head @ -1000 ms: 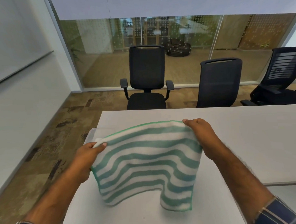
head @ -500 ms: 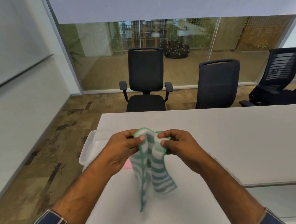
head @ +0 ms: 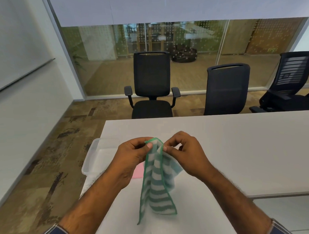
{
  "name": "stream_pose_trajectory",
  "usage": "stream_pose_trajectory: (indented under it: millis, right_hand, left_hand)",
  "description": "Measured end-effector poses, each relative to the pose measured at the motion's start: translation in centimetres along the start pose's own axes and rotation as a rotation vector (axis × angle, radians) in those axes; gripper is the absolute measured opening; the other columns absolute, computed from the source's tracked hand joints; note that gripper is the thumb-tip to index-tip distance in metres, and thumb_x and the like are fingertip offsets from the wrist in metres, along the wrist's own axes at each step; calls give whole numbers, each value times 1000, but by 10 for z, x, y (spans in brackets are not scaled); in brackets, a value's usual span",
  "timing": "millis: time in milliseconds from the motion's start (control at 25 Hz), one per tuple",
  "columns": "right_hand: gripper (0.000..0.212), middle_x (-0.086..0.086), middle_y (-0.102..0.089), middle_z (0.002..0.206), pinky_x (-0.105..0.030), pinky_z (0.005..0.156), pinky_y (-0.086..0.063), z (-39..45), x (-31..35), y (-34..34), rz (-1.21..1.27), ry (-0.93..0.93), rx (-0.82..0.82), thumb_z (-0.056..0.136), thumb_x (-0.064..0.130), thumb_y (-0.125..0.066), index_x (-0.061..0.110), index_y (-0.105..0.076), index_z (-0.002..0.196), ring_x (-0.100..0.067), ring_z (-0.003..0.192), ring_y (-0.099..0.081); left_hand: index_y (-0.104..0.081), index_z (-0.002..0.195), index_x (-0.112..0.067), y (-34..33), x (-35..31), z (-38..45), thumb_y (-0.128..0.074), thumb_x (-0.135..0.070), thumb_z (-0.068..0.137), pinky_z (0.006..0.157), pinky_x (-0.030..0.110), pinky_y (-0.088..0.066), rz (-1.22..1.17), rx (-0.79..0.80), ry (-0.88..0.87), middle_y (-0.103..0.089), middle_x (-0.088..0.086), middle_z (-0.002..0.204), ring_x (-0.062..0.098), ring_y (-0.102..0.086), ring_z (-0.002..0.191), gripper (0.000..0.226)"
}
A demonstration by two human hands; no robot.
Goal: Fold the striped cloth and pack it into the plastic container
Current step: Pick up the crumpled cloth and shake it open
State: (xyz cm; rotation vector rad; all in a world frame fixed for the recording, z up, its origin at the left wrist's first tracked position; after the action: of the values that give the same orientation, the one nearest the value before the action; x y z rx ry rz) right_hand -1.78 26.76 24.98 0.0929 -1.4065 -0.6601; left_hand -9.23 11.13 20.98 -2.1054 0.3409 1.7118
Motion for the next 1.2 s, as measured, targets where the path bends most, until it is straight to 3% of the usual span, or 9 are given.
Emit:
stream_pose_trajectory:
  millis: [80,360,481,601,761,1001,1121,1202]
  right_hand:
    - [8,7,-67,89,-16,69,-46,3,4,-1,-28,27,5,86,28,-69,20,-69,85,-8,86,-61]
    - [7,3,-65,74,-15,62,-51,10,6,-16,32,41,1,90,24,-65,19,-66,85,-9,67,-58]
    - [8,2,-63,70,-19,60,-51,13,5,-14,42,61,-20,89,24,-65,20,-66,82,-11,64,-56]
    - [5,8,-62,70,-20,61,-51,16,8,-11,81,110,-40,90,22,-64,20,-67,87,-11,65,-55]
    - [4,12,-59,67,-16,60,-47,20,8,-15,93,129,-23,89,23,-65,21,-67,88,-4,62,-52]
    - [20,-1,-64,68,-20,56,-49,29,-8,-17,84,59,75,84,41,-69,22,-65,77,-6,58,-54]
    - [30,-8,-67,71,-29,58,-49,34,-28,-10,-62,-24,204,81,49,-69,19,-69,78,-10,59,-55]
    - [30,-9,-69,75,-34,61,-52,35,-43,-3,-166,-73,255,80,49,-69,19,-70,84,-14,62,-58]
  left_hand:
    - [-79,100,-17,1,-2,2,-68,-14,89,83,30,-61,19,-27,-16,-79,2,103,22,-74,100,16]
    - [-78,103,-16,-10,-10,1,-68,-14,89,84,27,-60,35,5,-82,-80,2,102,20,-75,99,18]
    - [-77,109,-19,-16,-15,0,-63,-23,93,91,31,-58,88,76,-80,-79,0,107,19,-73,103,22]
    - [-76,113,-23,-21,-19,-1,-69,-35,83,97,32,-55,136,127,-108,-77,-5,112,15,-71,109,33]
    - [-75,116,-19,-16,-13,3,-70,-30,84,102,40,-54,144,61,-109,-77,-2,114,17,-71,110,34]
    - [-77,106,-7,-10,-12,11,-65,-9,90,88,35,-59,20,56,-72,-78,11,106,26,-73,103,20]
    - [-79,94,-13,11,-30,16,-63,-5,90,72,23,-60,56,-31,-90,-80,4,94,19,-76,88,18]
    - [-78,92,-14,28,-48,18,-61,-5,92,71,21,-59,104,-75,-131,-80,0,88,12,-74,80,20]
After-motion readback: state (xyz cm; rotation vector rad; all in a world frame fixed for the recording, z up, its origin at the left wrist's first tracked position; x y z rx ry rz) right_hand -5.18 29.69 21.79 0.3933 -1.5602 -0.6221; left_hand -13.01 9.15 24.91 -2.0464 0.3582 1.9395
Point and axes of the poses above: each hand's wrist, its own z-axis towards the middle knuckle, its own y-axis out of the back of the hand, x = y × z, the point moved 9 cm from there along z, towards the middle knuckle
